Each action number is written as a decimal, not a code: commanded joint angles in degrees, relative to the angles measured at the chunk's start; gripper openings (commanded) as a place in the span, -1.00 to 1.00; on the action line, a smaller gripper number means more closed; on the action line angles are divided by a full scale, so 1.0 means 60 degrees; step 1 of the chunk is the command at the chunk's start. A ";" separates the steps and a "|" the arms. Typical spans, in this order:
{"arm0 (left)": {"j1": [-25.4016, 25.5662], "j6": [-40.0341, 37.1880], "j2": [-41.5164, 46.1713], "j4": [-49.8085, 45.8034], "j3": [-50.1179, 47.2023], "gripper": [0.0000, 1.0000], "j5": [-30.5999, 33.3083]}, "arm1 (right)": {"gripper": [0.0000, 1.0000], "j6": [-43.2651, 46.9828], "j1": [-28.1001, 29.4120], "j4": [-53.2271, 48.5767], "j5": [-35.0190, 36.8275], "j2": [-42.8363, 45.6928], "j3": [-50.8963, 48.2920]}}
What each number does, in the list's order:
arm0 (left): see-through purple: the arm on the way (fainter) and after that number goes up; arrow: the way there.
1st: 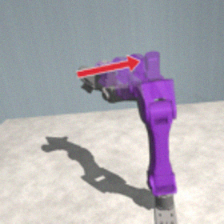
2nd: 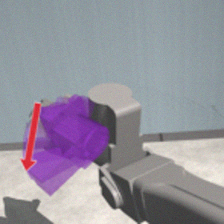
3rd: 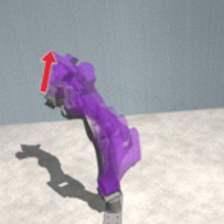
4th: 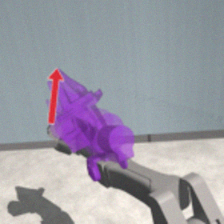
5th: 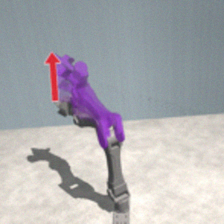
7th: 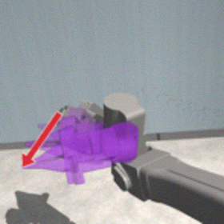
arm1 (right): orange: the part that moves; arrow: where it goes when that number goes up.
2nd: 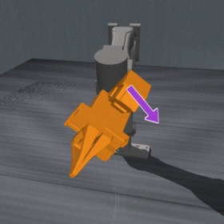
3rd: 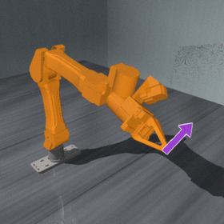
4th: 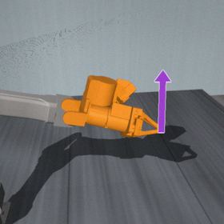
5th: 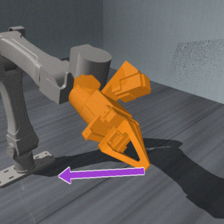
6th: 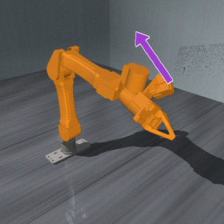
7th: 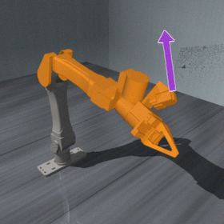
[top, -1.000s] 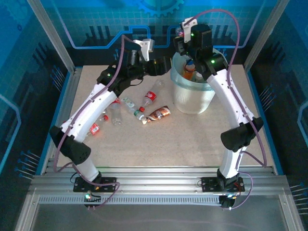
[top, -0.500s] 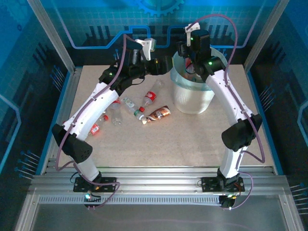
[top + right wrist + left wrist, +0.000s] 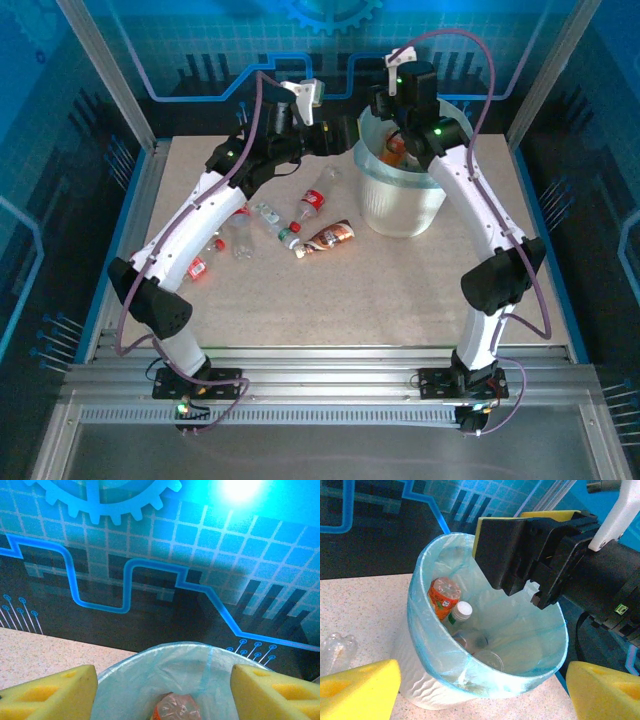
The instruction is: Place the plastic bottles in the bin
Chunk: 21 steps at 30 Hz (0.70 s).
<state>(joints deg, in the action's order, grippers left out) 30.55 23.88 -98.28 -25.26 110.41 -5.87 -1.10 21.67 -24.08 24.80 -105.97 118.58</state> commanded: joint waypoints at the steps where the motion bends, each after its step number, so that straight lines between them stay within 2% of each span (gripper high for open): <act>1: 0.0003 -0.0187 0.0437 -0.0059 -0.0093 0.74 0.0206 | 0.42 -0.0367 -0.0005 -0.0136 -0.0495 0.0519 0.0189; 5: -0.0083 -0.0743 0.1058 -0.0678 -0.0463 0.79 0.0942 | 0.42 -0.0461 0.0394 -0.0670 -0.1475 0.0695 0.0611; 8: -0.0510 -0.0873 0.2081 -0.1073 -0.1750 0.80 0.1776 | 0.43 -0.0389 0.0944 -0.1225 -0.2233 0.0718 0.0926; 14: -0.3065 -0.0230 0.4493 -0.2339 -0.5051 0.81 0.2283 | 0.43 -0.0008 0.2521 -0.2496 -0.3751 0.0150 0.1124; 19: -0.4943 -0.0366 0.6061 -0.2992 -0.7124 0.84 0.1993 | 0.47 -0.0223 0.3626 -0.3231 -0.3971 -0.0773 0.0799; 21: -0.5332 -0.0492 0.6484 -0.3252 -0.7657 0.84 0.1884 | 0.47 -0.0238 0.3899 -0.3322 -0.3958 -0.1164 0.0556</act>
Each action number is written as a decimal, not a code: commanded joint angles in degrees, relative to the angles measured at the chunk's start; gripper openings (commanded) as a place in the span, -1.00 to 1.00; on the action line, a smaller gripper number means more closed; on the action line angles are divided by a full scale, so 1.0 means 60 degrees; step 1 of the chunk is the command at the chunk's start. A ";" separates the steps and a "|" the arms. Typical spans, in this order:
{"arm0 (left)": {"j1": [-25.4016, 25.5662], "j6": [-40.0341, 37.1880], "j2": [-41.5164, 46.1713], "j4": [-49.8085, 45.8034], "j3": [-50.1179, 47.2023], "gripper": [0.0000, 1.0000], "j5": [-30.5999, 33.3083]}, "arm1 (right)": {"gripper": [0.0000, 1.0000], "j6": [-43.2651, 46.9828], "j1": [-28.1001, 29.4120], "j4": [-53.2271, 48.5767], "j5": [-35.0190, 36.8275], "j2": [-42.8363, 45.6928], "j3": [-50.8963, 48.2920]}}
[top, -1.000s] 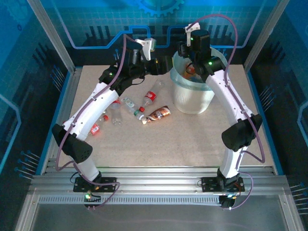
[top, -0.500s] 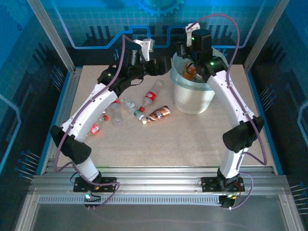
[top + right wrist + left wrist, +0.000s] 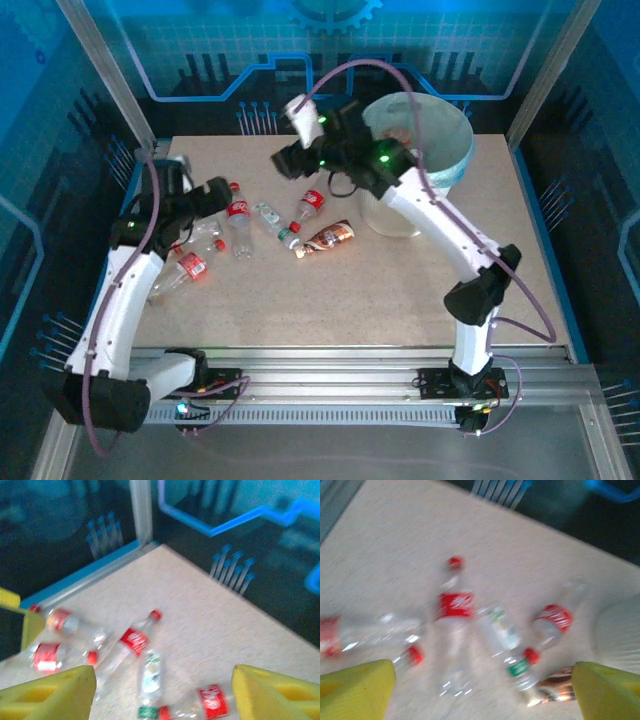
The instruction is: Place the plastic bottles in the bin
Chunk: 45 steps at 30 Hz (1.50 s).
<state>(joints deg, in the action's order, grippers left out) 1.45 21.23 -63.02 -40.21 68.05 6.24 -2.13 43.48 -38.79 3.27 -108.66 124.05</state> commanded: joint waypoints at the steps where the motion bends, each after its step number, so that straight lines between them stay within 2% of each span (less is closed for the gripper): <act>1: -0.0520 -0.0138 0.0805 -0.0784 -0.0864 0.84 -0.0237 | 0.47 -0.0064 0.0316 -0.0907 -0.0332 -0.0875 -0.0467; 7: -0.0521 -0.1153 0.1683 -0.1046 -0.2117 0.83 -0.2471 | 0.48 0.0485 0.0241 -0.1332 -0.0030 -0.1854 -0.1072; 11: -0.0462 -0.1342 0.2537 -0.1096 -0.2839 0.86 -0.2550 | 0.51 0.3441 0.0200 -0.1638 -0.0842 -0.1902 -0.2101; 14: -0.0471 -0.1581 0.3012 -0.0874 -0.2905 0.89 -0.3294 | 0.51 0.5192 0.0064 -0.2265 -0.1352 -0.1949 -0.2487; 17: -0.0464 -0.1665 0.3028 -0.0819 -0.2778 0.89 -0.3657 | 0.51 0.6173 -0.0099 -0.2495 -0.1148 -0.1965 -0.2660; 22: -0.0463 -0.1910 0.2789 -0.0930 -0.2649 0.88 -0.3918 | 0.52 0.7475 -0.0219 -0.1649 -0.1131 -0.1797 -0.3486; 30: -0.0469 -0.2182 0.2672 -0.1250 -0.2176 0.88 -0.4330 | 0.48 0.8717 -0.0221 -0.0826 -0.1702 -0.1984 -0.3887; 45: -0.0473 -0.2239 0.2004 -0.2072 -0.1326 0.87 -0.4249 | 0.42 0.9099 -0.0191 -0.0866 -0.1863 -0.2916 -0.3497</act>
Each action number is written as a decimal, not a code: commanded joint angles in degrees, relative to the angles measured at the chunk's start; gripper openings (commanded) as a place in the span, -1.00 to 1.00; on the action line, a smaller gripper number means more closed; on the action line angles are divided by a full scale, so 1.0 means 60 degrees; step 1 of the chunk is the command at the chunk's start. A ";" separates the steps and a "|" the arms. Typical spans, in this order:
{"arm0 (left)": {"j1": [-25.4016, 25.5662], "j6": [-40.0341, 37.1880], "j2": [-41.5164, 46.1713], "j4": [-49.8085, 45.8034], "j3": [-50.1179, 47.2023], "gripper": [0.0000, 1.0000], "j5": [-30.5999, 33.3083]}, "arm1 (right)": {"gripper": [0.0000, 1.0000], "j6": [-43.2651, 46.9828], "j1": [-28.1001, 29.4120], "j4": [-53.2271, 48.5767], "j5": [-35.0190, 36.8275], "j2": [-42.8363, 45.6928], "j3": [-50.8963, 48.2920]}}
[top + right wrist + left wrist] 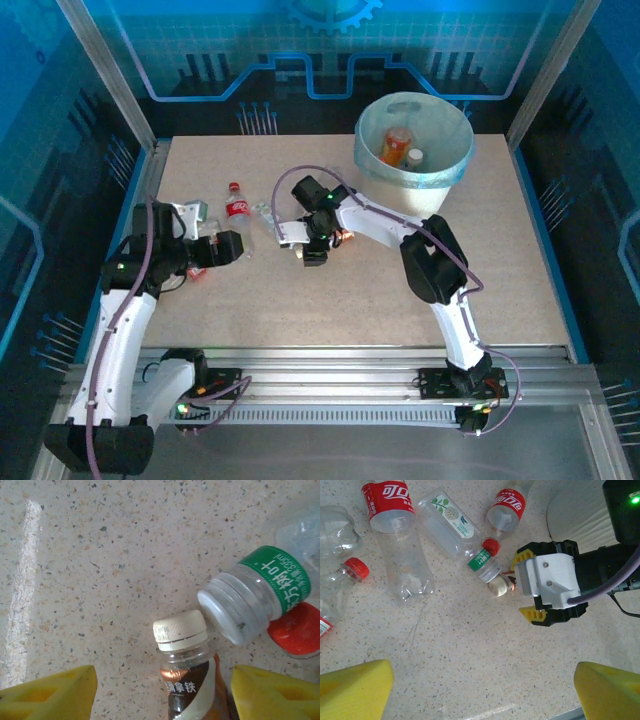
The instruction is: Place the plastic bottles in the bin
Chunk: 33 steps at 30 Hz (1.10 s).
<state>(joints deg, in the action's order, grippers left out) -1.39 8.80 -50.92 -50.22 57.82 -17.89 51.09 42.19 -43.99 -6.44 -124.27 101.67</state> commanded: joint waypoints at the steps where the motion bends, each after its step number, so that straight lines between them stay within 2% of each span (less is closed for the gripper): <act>1: 0.0012 -0.0168 0.0004 -0.0391 0.0381 0.87 -0.0212 | 0.41 0.0221 0.0024 -0.0049 -0.0246 -0.0387 0.0277; 12: 0.0004 0.0065 0.0078 -0.0530 0.0317 0.86 -0.0107 | 0.34 -0.0165 0.0043 0.0444 0.0334 -0.0998 0.0198; 18: 0.0025 0.0152 0.0034 -0.0420 0.0222 0.86 -0.0105 | 0.19 -0.0310 0.0041 0.0812 0.0474 -0.1165 0.0046; 28: 0.0024 0.0221 0.0034 -0.0332 0.0147 0.85 -0.0149 | 0.27 0.0135 0.0028 0.0681 0.0428 -0.0941 -0.0127; 31: 0.0019 0.0224 0.0032 -0.0292 0.0126 0.85 -0.0166 | 0.16 0.0150 -0.0058 0.0652 0.0469 -0.0908 -0.0172; 33: 0.0016 0.0206 0.0032 -0.0208 0.0077 0.85 -0.0168 | 0.02 0.0106 -0.0146 0.0594 0.0472 -0.0910 -0.0143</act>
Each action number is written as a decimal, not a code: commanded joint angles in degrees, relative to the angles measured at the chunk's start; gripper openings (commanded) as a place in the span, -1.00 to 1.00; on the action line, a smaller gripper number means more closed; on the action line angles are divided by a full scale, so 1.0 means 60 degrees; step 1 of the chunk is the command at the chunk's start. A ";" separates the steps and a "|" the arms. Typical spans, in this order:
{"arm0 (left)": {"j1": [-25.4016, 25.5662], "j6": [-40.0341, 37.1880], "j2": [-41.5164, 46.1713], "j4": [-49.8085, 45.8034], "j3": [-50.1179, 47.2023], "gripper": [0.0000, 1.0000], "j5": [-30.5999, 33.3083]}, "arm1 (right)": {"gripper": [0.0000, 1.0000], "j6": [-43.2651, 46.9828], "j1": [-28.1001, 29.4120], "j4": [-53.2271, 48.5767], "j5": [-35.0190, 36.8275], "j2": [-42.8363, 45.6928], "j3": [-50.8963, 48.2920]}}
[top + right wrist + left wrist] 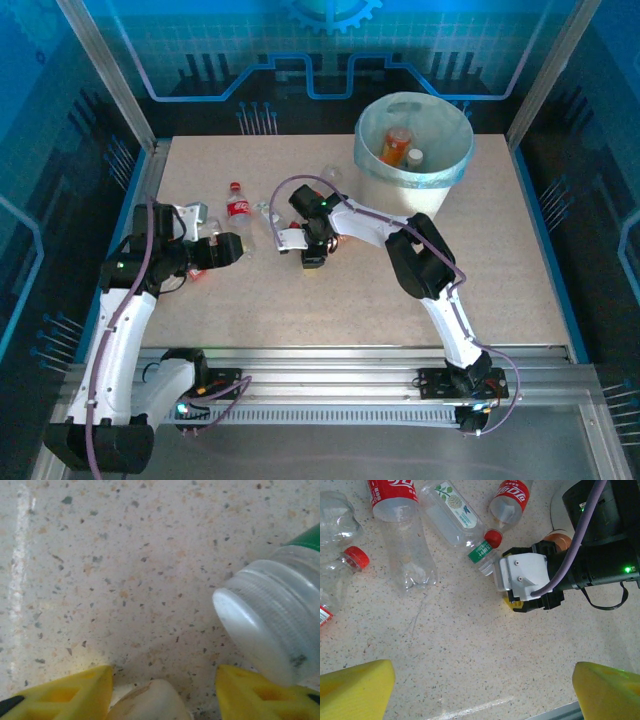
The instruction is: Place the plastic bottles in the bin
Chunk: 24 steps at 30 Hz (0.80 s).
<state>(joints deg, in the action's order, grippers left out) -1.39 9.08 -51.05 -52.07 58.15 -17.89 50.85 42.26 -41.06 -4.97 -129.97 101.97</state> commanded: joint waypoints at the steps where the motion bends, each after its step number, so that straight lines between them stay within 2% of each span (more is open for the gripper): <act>1: 0.0025 0.0157 0.0045 0.0117 0.0006 0.85 -0.0175 | -0.03 0.0131 -0.0191 0.0114 0.0228 0.0041 -0.0193; 12: 0.0026 0.0235 0.0003 0.0223 0.0021 0.85 -0.0262 | -0.43 -0.0412 -0.0265 -0.0016 -0.0399 0.0620 -0.0152; 24: 0.0186 0.0855 -0.0187 0.0743 0.0944 0.78 -0.0628 | -0.58 -0.1209 -0.0322 0.0740 -0.0287 0.2884 -0.0621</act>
<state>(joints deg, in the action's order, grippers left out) -1.21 11.70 -51.59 -50.54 60.05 -19.20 45.60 40.82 -38.87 -6.46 -118.28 98.06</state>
